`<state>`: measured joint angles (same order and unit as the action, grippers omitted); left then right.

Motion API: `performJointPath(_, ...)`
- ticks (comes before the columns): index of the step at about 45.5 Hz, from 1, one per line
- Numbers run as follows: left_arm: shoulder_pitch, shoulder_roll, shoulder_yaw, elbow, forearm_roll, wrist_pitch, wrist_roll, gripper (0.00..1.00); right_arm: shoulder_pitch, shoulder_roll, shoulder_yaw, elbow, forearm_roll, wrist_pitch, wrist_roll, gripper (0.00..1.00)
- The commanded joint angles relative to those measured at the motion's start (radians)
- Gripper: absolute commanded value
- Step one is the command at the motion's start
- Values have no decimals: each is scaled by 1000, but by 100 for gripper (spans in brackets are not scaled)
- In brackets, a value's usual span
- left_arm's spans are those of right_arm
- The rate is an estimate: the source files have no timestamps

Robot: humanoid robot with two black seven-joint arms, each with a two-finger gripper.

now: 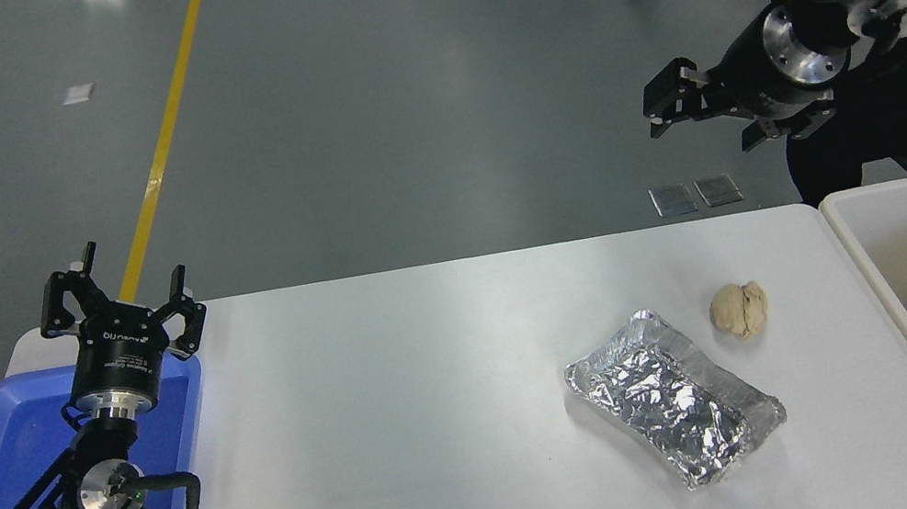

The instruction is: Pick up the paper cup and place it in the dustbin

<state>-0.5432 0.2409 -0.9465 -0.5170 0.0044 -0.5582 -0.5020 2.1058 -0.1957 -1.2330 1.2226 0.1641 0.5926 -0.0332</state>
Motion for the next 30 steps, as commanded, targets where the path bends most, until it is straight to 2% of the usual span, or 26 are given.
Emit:
performJointPath(1, 2, 0, 0, 0, 0, 1, -1, 98, 134, 21, -5, 287, -1, 42, -1, 100)
performJointPath(30, 0, 0, 0, 0, 0, 0, -1, 98, 174, 71, 29, 314, -1, 41, -1, 100)
